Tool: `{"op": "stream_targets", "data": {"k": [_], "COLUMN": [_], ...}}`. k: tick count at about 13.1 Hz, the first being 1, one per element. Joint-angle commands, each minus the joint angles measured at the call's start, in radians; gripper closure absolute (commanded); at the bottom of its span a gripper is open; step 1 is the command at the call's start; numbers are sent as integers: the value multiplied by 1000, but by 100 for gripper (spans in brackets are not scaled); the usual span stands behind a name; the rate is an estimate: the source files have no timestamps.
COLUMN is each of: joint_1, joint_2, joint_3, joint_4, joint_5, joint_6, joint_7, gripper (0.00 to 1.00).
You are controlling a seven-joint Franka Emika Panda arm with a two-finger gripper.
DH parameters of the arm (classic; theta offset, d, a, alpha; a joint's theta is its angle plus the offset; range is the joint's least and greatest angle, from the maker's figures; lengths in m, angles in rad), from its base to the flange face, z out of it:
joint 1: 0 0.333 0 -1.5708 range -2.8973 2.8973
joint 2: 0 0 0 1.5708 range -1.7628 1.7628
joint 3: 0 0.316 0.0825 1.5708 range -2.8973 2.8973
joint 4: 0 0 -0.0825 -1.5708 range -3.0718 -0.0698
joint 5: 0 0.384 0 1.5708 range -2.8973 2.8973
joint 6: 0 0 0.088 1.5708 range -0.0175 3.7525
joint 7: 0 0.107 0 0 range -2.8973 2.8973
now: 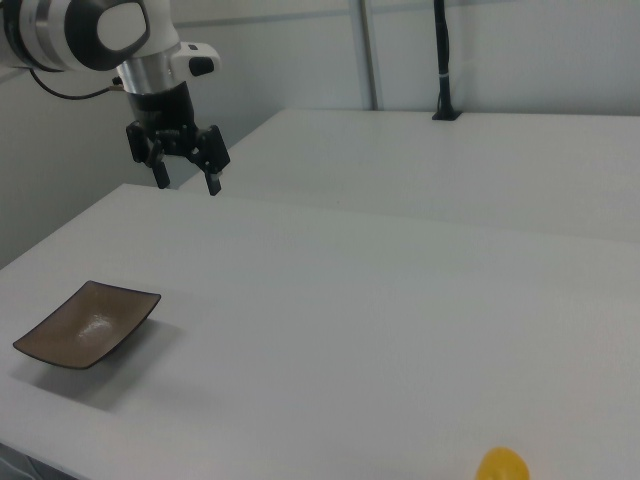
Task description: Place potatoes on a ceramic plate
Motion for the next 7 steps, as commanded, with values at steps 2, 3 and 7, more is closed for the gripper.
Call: {"op": "stream_targets", "data": {"k": [2, 3, 7], "joint_1": [17, 17, 17], "joint_2": [-24, -24, -24], "joint_3": [-19, -19, -19], "joint_4": [-31, -31, -31], "joint_5": [13, 13, 13], "joint_6": [18, 18, 31], "joint_7": [-13, -13, -8], "gripper": [0, 0, 0]}}
